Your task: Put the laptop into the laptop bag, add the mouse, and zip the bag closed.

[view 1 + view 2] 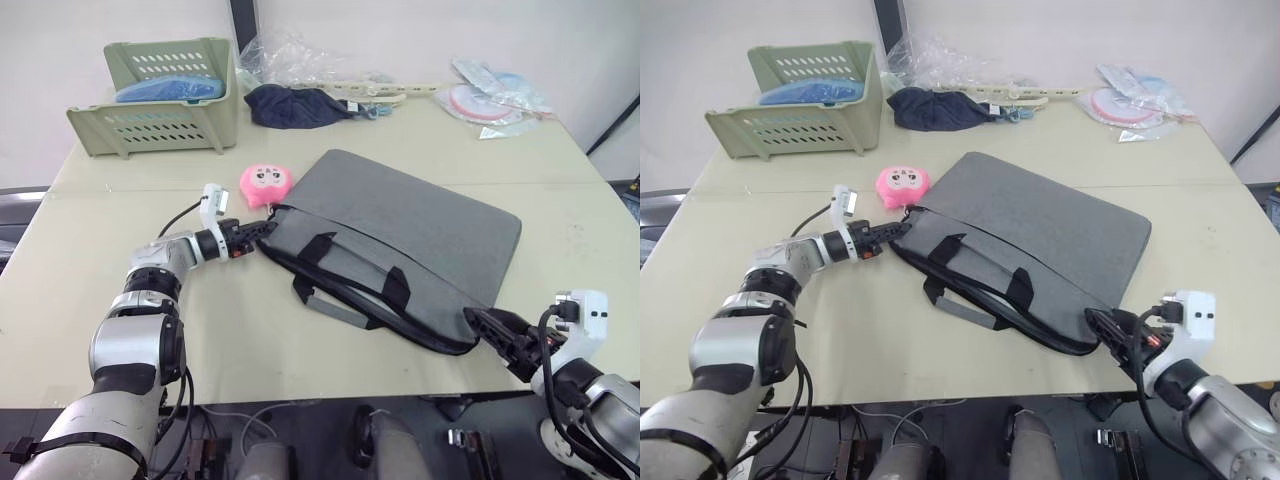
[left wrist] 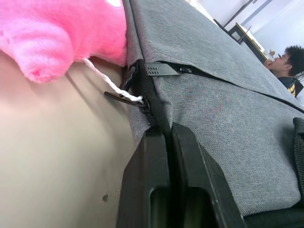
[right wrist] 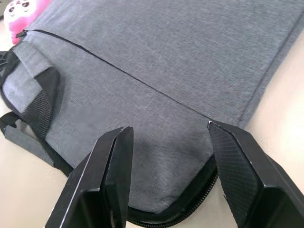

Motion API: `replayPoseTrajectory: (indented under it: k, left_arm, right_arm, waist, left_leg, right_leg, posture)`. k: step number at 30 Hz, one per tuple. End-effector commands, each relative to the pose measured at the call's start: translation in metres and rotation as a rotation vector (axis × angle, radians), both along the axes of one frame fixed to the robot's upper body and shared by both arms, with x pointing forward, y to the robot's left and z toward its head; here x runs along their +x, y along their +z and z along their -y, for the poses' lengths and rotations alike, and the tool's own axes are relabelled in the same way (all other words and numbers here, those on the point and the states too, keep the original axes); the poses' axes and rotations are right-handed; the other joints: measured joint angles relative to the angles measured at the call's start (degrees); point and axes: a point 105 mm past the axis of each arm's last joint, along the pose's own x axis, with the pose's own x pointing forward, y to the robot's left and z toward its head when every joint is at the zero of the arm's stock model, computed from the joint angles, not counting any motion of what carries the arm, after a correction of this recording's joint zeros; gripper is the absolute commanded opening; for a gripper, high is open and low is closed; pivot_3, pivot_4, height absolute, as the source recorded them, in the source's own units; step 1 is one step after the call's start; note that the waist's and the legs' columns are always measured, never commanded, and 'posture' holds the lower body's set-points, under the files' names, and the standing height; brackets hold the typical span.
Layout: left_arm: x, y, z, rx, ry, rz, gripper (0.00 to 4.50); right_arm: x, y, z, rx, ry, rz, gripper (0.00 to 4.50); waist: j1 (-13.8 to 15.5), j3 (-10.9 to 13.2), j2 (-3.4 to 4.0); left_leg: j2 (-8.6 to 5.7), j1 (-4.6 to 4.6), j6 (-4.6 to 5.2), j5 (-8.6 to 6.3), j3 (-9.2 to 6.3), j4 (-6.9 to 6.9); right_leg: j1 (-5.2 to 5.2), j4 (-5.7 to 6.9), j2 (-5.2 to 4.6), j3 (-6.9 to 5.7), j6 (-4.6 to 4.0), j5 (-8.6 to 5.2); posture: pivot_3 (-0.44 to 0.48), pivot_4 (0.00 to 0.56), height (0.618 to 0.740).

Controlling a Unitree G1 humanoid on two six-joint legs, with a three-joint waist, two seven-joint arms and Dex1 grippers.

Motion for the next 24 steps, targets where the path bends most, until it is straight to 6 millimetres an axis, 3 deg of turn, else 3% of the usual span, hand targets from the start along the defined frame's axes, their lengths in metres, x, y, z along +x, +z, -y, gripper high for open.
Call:
replayPoseTrajectory:
  k: [1,11,24]
  left_arm:
    - [-0.005,-0.015,0.000,0.026,-0.011,-0.055,0.09]
    - [-0.008,-0.018,0.005,0.015,-0.033,-0.063,0.09]
    - [-0.009,-0.020,0.006,0.021,-0.038,-0.065,0.09]
  right_arm:
    - [-0.004,-0.001,0.004,-0.007,-0.025,0.003,2.82]
    - [-0.014,-0.014,0.022,0.026,-0.134,-0.033,2.82]
    - [-0.002,-0.019,0.012,0.110,-0.121,-0.030,2.82]
  waist:
    - [0.01,0.00,0.00]
    - [0.03,-0.01,-0.01]
    - [0.08,-0.03,0.00]
  left_leg:
    - [0.00,0.00,0.00,0.00,0.00,-0.01]
    - [0.00,0.02,0.01,-0.01,0.04,-0.05]
    - [0.00,0.06,0.03,-0.02,0.07,-0.07]
  right_leg:
    - [0.00,0.00,0.00,0.00,0.00,0.00]
    - [0.00,-0.03,-0.01,0.01,0.00,0.00]
    - [0.02,-0.04,-0.01,0.02,0.00,0.00]
  posture:
    - [0.000,0.150,0.740]
    - [0.000,0.150,0.740]
    - [0.000,0.150,0.740]
